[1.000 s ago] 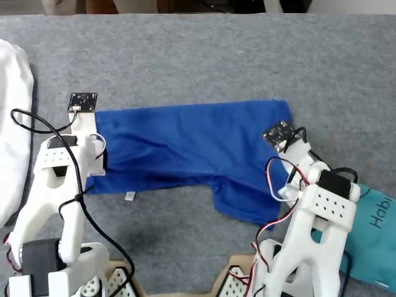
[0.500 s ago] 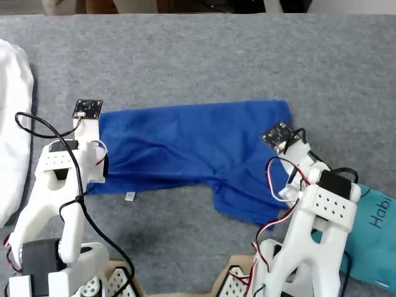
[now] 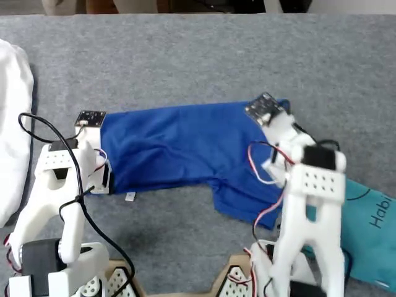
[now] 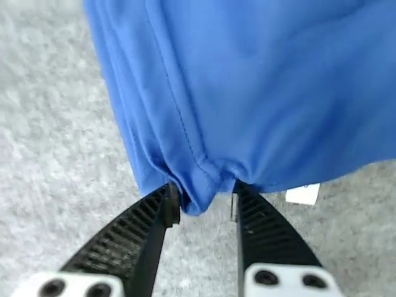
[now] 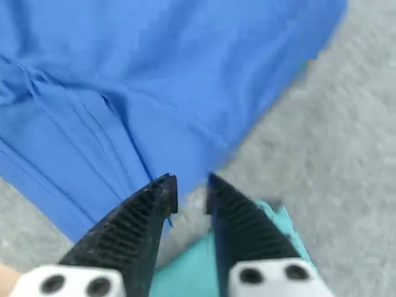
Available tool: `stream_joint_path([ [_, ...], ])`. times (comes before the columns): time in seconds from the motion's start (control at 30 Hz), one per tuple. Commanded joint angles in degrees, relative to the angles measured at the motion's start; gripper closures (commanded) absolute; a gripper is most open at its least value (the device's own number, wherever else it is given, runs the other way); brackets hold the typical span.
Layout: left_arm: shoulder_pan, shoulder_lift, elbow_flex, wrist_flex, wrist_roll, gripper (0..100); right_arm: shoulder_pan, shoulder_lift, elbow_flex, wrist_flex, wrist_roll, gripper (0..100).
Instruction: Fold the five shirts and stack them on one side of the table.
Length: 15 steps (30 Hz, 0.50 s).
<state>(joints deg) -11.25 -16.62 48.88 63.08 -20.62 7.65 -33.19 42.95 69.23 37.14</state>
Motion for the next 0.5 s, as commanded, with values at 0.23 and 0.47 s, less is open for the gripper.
stream_joint_path([
  [0.23, -1.85, -2.33, -17.05, 3.34, 5.54, 92, -8.84, 14.37, -5.67, -6.95, -10.64, 99.1],
  [0.47, 0.79, -1.71, -30.86, 3.43, 19.43, 98, -11.38, 19.82, -5.67, -9.76, -13.8, 99.1],
])
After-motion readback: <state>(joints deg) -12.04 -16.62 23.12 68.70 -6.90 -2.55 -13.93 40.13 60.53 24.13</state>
